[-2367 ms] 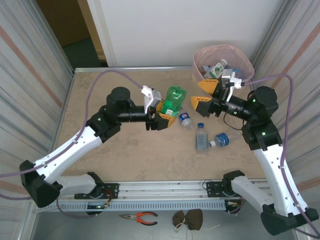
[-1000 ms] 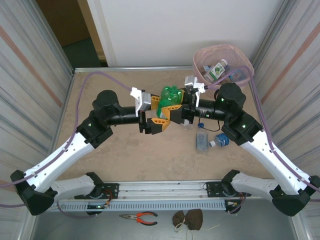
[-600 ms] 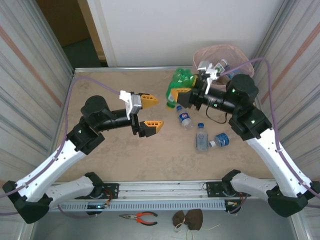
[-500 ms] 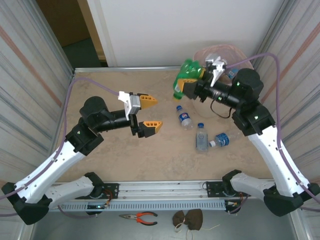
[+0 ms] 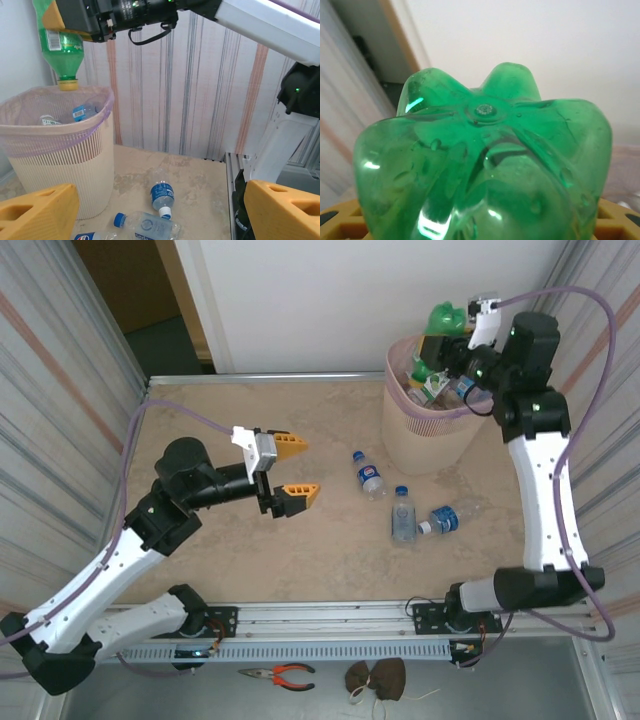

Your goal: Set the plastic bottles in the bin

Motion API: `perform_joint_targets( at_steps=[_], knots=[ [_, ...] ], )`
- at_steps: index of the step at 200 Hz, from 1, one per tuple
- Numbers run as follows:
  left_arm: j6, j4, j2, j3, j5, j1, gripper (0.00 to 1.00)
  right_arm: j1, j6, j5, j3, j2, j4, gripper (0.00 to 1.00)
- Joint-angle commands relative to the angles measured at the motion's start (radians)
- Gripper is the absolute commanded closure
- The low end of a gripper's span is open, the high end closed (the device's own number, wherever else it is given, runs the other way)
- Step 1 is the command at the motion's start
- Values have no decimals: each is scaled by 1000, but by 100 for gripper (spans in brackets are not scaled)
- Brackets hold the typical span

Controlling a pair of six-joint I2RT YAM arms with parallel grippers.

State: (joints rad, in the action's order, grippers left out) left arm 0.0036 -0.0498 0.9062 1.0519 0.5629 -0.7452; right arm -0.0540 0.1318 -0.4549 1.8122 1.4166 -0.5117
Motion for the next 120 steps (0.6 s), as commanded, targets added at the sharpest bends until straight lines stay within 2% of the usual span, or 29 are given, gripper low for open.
perform_joint_targets(
  at_steps=[1,45,120],
  knots=[
    [1,-1,-28,-17,-26,9,14,30,-88,12,85,63,-120,56],
    [-19,8,-44,-38,-28,9,14,74,-158,28,177,184,-234,56],
    [-32,19,-43,-50,-31,7,14,75,-196,4,111,273,-333,54]
  ],
)
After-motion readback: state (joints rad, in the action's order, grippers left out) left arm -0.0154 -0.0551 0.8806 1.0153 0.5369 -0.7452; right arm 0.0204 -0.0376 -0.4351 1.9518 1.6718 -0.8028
